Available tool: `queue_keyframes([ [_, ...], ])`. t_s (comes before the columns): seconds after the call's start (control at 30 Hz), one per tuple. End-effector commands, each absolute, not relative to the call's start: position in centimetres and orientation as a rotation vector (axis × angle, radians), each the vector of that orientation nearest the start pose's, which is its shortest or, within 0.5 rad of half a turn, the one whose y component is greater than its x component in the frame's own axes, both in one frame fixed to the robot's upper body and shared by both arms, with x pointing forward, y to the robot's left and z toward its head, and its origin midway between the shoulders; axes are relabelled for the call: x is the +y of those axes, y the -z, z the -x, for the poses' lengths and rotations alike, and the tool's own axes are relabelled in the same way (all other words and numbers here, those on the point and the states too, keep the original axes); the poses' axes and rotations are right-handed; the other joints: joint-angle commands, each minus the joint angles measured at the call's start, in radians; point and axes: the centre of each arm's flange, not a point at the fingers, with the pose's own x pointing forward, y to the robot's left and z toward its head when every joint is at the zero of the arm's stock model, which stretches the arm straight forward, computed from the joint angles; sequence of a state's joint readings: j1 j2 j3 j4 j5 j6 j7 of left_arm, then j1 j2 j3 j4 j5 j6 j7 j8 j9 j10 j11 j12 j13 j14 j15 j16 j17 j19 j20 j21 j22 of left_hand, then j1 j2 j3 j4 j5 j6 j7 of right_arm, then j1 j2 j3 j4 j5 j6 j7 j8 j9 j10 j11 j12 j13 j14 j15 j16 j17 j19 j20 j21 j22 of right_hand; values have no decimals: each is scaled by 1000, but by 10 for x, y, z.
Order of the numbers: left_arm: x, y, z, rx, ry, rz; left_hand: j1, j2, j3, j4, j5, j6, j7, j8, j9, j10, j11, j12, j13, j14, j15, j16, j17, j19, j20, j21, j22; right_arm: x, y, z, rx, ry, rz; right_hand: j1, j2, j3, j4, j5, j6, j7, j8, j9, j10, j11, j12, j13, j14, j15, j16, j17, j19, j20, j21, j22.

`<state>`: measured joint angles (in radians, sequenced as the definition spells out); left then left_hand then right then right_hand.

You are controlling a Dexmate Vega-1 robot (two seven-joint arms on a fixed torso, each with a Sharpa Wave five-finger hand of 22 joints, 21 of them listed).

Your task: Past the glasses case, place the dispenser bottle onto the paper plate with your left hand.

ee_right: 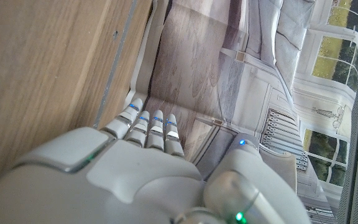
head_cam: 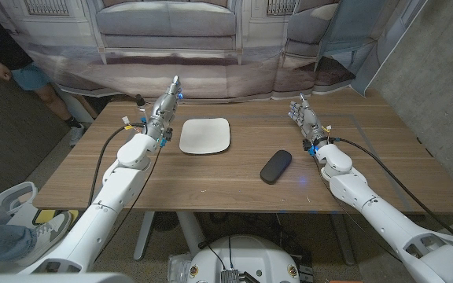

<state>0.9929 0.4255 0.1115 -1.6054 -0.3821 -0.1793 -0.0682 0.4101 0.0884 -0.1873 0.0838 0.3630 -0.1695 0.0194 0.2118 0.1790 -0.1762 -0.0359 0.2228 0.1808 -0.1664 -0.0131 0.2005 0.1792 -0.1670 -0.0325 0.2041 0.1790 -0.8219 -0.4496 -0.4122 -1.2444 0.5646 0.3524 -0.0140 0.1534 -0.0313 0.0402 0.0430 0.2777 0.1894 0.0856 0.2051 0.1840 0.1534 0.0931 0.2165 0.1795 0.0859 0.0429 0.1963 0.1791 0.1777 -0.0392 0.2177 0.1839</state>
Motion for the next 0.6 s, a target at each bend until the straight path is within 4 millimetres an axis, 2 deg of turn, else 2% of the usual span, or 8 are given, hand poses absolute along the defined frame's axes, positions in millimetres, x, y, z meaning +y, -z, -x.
queue_keyframes([
  [0.03, 296, -23, -580, -757, 161, -107, 10, 0, -3, -3, 6, -24, -7, 2, 4, -16, -1, -3, 3, -37, -2, -1, 2, -115, -50, 1, 2, -262, 36, -659, -626, -201, -16, 0, 4, -7, 2, -2, 7, -1, -5, 1, -6, 2, -2, 1, 10, 4, -3, 4, 7, -10, -4, 2],
  [0.6, 300, -17, -562, -774, 154, -123, 17, 1, -4, -6, 5, -21, -6, 0, 5, -14, -1, -6, 3, -35, -3, -2, 3, -115, -48, 1, 3, -268, 40, -649, -632, -183, -9, -2, 7, -9, 2, -3, 3, -1, -8, 2, -20, 6, -8, 2, 3, 4, -7, 5, 1, -12, -8, 3],
])
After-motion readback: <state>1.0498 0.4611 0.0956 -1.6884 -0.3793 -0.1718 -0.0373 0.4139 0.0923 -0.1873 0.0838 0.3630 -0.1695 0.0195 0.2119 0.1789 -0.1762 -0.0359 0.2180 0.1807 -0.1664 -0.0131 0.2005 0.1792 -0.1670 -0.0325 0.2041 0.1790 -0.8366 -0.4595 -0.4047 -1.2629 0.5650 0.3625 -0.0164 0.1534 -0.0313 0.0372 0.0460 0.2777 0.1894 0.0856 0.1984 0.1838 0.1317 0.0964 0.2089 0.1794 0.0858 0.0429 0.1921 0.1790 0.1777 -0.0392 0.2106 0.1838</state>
